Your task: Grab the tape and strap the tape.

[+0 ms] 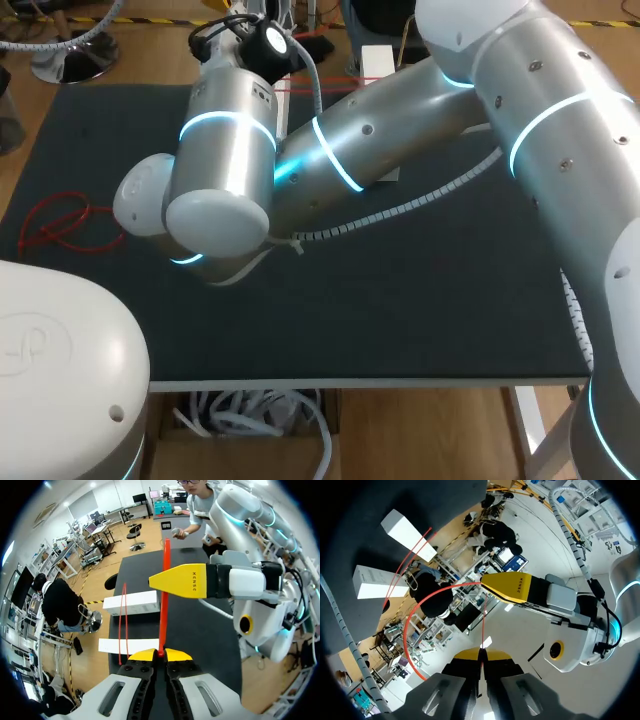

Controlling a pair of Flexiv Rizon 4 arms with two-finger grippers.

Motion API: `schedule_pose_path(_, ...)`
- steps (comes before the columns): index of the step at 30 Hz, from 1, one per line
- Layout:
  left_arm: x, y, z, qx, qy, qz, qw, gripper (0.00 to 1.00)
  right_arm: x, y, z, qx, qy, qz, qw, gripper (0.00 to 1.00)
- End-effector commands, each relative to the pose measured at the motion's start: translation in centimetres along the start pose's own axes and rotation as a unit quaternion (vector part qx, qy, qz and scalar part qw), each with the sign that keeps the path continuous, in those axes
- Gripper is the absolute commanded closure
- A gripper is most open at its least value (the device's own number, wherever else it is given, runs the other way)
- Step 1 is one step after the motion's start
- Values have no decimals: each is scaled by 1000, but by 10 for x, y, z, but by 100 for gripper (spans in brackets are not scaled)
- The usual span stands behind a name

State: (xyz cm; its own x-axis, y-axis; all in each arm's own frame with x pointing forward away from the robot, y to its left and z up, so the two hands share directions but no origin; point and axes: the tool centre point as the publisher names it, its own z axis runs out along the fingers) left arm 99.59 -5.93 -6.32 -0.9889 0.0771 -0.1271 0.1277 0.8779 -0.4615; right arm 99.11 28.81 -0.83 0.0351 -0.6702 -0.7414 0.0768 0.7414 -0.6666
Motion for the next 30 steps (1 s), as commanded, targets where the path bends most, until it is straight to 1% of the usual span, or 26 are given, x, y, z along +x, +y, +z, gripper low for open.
schedule_pose_path(1, 0, -1, -1, -2, 1, 0, 1000, 100, -3, 2, 2, 5, 2, -3, 1000, 100)
schedule_pose_path(7, 0, -1, -1, -2, 1, 0, 1000, 100, -5, 4, 3, 9, -1, -7, 1000, 100)
schedule_pose_path(30, 0, -1, -1, -2, 1, 0, 1000, 100, -6, 15, 3, 1, 1, -17, 1000, 100)
